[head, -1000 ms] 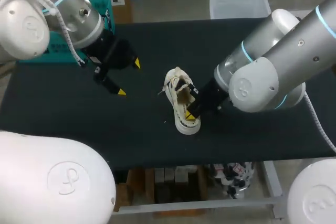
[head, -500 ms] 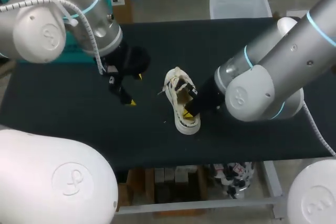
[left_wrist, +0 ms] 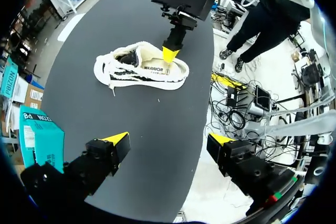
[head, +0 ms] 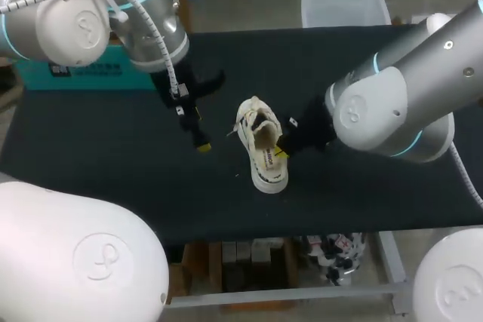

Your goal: Open the shoe tongue, take the insole out of the shoe, put the insole back into the shoe, and pack the shoe into the shoebox

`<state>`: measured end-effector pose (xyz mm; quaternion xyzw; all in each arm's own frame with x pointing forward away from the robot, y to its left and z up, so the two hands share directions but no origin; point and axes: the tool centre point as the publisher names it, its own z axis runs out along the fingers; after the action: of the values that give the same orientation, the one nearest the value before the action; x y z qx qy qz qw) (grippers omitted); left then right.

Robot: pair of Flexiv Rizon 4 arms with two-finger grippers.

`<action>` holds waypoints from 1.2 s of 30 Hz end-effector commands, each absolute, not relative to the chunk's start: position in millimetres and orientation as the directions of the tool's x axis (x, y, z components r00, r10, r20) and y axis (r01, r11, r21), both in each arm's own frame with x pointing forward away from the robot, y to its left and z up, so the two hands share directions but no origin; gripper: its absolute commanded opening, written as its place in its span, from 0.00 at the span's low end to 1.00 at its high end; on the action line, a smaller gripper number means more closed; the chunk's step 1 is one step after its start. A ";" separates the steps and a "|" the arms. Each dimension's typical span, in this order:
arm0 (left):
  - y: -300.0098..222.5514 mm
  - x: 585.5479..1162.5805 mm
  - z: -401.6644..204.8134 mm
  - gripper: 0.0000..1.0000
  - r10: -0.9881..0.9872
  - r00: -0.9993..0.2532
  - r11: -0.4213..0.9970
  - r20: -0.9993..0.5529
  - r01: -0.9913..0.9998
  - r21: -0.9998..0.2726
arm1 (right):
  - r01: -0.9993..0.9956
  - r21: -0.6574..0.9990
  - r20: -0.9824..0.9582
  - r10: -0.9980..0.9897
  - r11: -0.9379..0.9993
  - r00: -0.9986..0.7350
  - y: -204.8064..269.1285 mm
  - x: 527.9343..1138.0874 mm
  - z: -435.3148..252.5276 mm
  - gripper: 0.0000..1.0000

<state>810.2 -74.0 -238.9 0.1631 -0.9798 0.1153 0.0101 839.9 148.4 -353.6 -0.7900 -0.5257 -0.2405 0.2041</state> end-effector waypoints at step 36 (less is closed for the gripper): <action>-131.1 785.4 -290.8 1.00 -0.794 -0.607 0.604 0.026 -0.793 -0.074 | 0.998 0.065 0.389 0.921 -0.016 -0.010 65.7 910.5 -322.8 1.00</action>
<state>783.3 -128.3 -275.0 0.4370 -0.8989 0.0324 -0.0050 902.6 62.4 -321.4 -0.6990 -0.6830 -0.1722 0.1234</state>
